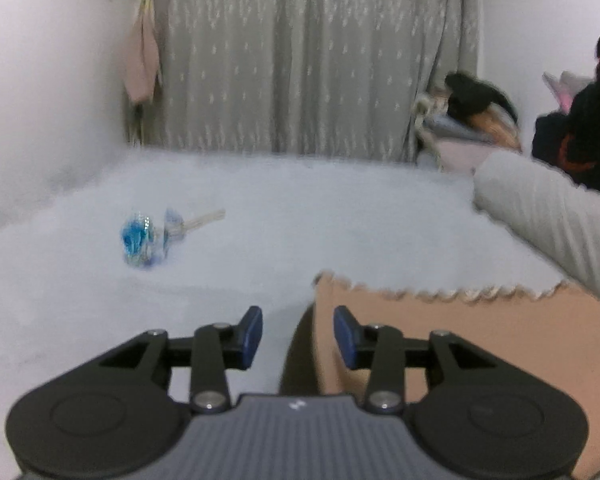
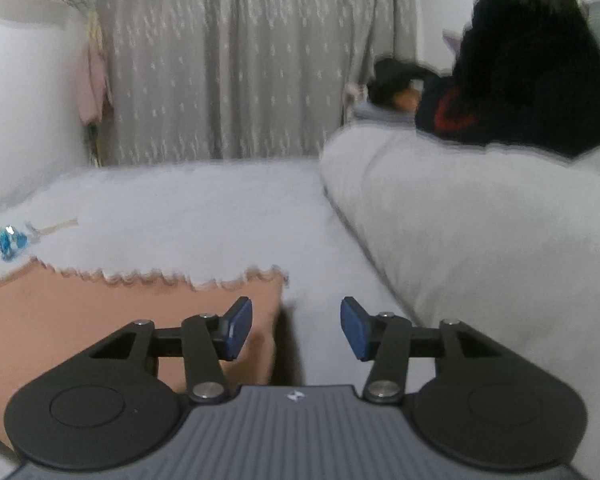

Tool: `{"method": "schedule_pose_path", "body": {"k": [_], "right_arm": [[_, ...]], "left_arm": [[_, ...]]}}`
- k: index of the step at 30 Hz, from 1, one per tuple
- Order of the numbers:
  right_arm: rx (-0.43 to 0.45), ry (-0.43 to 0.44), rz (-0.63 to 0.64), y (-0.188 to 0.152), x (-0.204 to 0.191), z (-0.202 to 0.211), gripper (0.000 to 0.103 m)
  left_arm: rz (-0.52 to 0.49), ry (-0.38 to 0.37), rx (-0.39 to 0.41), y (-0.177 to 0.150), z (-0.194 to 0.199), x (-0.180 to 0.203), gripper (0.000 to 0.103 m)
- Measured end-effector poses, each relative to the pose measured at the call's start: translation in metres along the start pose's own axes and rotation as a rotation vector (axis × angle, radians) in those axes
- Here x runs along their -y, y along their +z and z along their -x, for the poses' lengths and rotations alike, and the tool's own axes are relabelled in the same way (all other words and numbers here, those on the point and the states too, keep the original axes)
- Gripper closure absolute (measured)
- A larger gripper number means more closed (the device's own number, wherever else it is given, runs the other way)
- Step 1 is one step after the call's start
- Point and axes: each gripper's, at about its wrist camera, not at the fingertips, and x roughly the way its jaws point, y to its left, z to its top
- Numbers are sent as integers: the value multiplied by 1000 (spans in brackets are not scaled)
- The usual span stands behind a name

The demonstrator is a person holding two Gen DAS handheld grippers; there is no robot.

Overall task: Fold clothes
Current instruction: 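Lay the folded top on the bolster and open both grippers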

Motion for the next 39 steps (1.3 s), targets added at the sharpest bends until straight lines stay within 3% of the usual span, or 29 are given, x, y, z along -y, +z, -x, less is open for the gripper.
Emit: {"method": "schedule_pose_path", "body": {"k": [3, 6, 9, 12, 16, 19, 25, 28, 30, 32, 39], "right_arm": [[32, 59, 9, 8, -18, 11, 50], [22, 117, 43, 6, -42, 9, 50], [-35, 107, 105, -10, -56, -3, 50], [-115, 99, 75, -33, -46, -19, 50], [-153, 77, 21, -37, -43, -21, 52], [-154, 46, 34, -29, -56, -3, 51], [-173, 67, 1, -26, -56, 46, 45], [-240, 71, 5, -25, -61, 64, 40], [-298, 69, 5, -26, -64, 78, 38], [-354, 69, -10, -29, -66, 93, 37], [-409, 58, -24, -27, -76, 157, 33]], "left_arm": [[-11, -59, 30, 4, 15, 22, 61], [-56, -107, 6, -6, 14, 44, 58], [-100, -79, -64, -31, -4, 54, 58], [-134, -64, -66, -57, -19, 53, 55], [-108, -34, -86, -52, -20, 56, 55], [-117, 10, -114, -43, -5, 66, 55], [-104, 46, -153, -40, 43, 73, 35], [-100, 58, -194, -40, 70, 75, 33], [-96, 54, -251, -42, 87, 76, 24], [-94, 51, -298, -45, 103, 77, 24], [-94, 37, -382, -47, 168, 83, 11]]}}
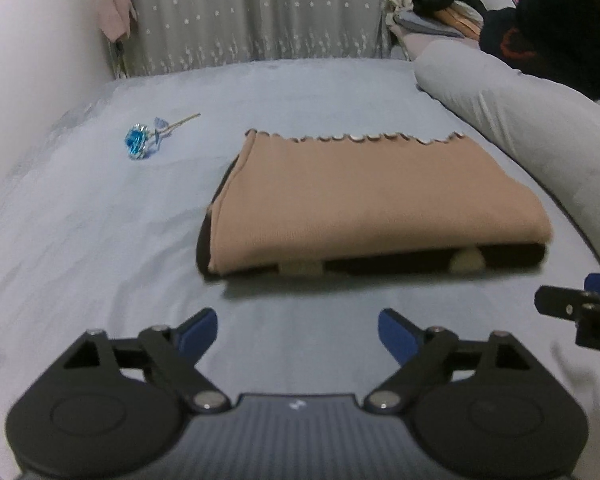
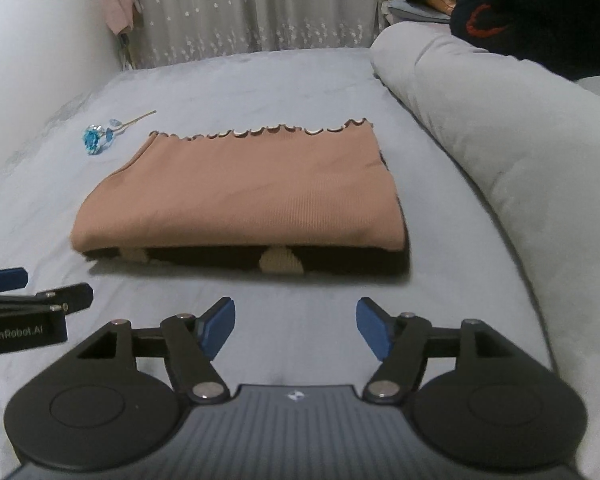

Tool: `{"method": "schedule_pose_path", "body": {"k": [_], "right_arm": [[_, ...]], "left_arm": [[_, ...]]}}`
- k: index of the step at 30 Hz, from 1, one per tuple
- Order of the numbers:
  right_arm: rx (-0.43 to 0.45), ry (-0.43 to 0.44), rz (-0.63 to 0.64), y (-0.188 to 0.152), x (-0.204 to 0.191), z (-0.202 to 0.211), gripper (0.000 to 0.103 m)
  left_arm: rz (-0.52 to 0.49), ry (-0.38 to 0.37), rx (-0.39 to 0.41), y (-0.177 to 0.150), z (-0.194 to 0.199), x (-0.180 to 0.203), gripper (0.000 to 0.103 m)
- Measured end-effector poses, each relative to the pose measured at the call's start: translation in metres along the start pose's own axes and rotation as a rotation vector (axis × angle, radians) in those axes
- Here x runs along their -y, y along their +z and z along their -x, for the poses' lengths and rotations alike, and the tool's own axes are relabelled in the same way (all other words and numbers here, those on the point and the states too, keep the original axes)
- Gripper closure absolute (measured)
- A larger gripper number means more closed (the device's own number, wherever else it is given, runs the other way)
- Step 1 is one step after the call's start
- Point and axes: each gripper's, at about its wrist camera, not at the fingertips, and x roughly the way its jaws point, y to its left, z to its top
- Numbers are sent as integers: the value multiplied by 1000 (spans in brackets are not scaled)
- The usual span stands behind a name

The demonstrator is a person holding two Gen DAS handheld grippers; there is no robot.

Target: Fold clothes

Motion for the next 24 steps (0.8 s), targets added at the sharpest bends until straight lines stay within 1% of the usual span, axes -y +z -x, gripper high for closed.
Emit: {"method": "schedule_pose_path", "body": {"k": [4, 7, 8, 9, 14, 18, 24], "right_arm": [[-5, -2, -12, -9, -4, 35, 30], [-2, -6, -7, -16, -6, 56, 29], [-1, -9, -4, -19, -7, 62, 26], [-2, -11, -3, -23, -8, 69, 26], [-4, -11, -12, -35, -10, 92, 26], [-12, -12, -8, -37, -15, 106, 26], [6, -1, 6, -35, -22, 126, 26]], "left_arm": [[10, -13, -19, -13, 33, 0, 7], [5, -7, -25, -22, 51, 1, 5], [4, -4, -27, -25, 57, 1, 4], [3, -3, -28, -28, 63, 1, 3], [-4, -11, -32, -39, 88, 3, 3], [-20, -17, -27, -44, 103, 5, 2], [-17, -23, -22, -47, 119, 3, 1]]}}
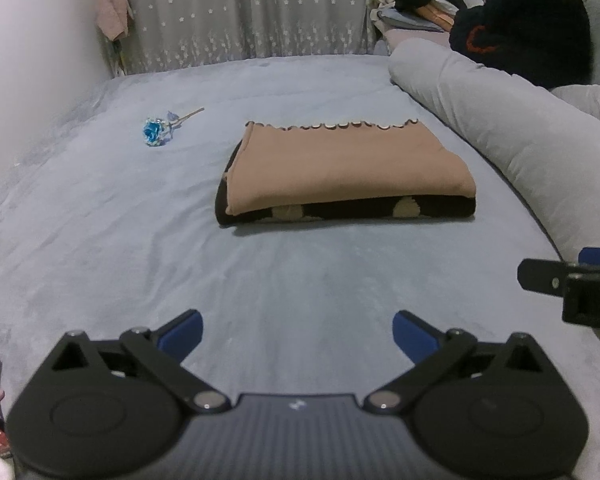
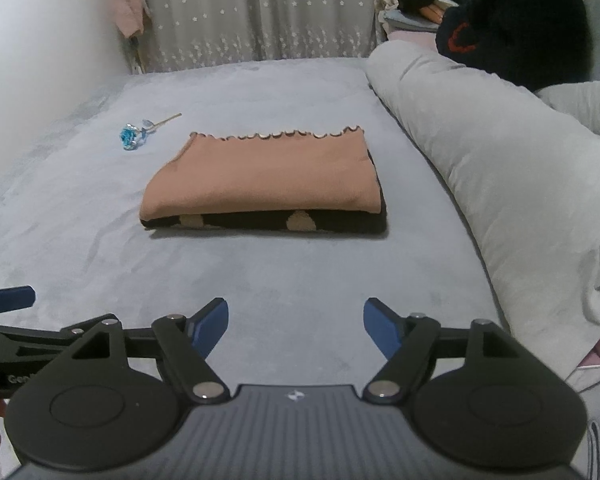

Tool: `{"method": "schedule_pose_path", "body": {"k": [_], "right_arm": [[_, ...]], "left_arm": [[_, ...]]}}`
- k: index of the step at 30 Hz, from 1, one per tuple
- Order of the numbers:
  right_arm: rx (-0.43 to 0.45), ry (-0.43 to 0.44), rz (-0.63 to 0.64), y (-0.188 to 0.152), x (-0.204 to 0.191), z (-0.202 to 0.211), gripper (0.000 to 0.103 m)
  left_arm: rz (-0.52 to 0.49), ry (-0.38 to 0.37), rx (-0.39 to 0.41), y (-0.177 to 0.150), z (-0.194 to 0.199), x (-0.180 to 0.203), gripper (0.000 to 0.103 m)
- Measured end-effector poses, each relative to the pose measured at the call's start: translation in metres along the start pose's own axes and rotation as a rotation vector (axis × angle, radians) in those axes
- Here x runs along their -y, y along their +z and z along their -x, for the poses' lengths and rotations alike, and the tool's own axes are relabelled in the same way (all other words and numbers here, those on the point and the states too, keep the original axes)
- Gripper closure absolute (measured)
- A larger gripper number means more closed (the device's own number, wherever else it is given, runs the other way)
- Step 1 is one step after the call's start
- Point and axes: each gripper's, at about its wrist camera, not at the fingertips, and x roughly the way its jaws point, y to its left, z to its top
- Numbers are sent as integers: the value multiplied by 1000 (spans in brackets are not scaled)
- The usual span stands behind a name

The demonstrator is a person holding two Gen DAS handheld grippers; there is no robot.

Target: Fold clothes

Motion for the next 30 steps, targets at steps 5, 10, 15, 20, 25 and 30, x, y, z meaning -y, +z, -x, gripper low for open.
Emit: {"method": "schedule_pose_path", "body": {"k": [5, 10, 15, 20, 25, 30], "right_arm": [[8, 2, -16, -1, 0, 11, 25], [26, -14, -90, -20, 2, 30, 22], [26, -111, -34, -47, 1, 37, 21], [92, -96, -46, -64, 9, 45, 20], [137, -72, -52, -77, 11, 43, 17], [98, -94, -33, -98, 7, 19, 17]], "left_arm": [[10, 6, -3, -6, 11, -5, 0], [12, 50, 26, -19, 26, -9, 0], [64, 8, 61, -40, 32, -21, 0], [44, 31, 52, -52, 21, -16, 0], [13, 16, 45, -64, 6, -9, 0], [8, 14, 26, -77, -9, -1, 0]]}}
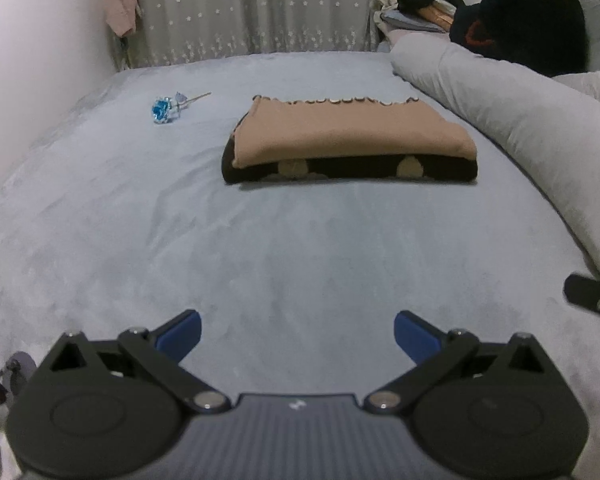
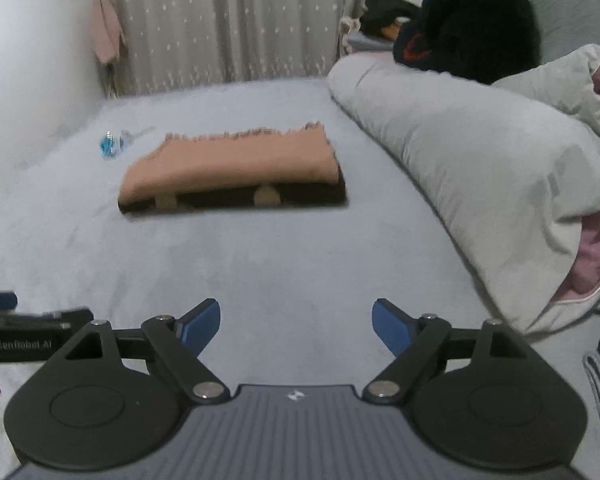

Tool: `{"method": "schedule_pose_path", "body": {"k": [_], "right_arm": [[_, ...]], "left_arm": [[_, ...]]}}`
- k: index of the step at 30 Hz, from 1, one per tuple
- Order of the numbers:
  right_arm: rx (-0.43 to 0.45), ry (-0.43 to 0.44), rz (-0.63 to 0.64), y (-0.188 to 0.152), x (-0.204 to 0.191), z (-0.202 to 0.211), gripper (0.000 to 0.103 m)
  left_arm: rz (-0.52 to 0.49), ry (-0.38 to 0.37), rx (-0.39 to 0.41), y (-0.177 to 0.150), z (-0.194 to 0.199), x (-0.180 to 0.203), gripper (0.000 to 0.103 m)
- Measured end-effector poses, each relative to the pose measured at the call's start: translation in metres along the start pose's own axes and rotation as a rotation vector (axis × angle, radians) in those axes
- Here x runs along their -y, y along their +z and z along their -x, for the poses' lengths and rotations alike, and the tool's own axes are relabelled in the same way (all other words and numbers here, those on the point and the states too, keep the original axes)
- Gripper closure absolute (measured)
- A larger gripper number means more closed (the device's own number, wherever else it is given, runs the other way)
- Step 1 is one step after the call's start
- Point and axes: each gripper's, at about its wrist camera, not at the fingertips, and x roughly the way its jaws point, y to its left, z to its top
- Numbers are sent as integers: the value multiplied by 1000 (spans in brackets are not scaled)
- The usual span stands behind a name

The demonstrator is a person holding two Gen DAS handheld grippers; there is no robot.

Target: Fold clothes

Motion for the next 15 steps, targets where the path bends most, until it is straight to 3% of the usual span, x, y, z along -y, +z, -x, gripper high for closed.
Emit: {"method": "schedule_pose_path", "body": {"k": [5, 15], "right_arm": [[-23, 19, 62, -9, -17, -5, 17], [-1, 39, 69, -13, -21, -2, 17]], "left_arm": [[-9, -3, -50, -7, -11, 5, 0], [-17, -10, -19, -10, -3, 8, 0]]}}
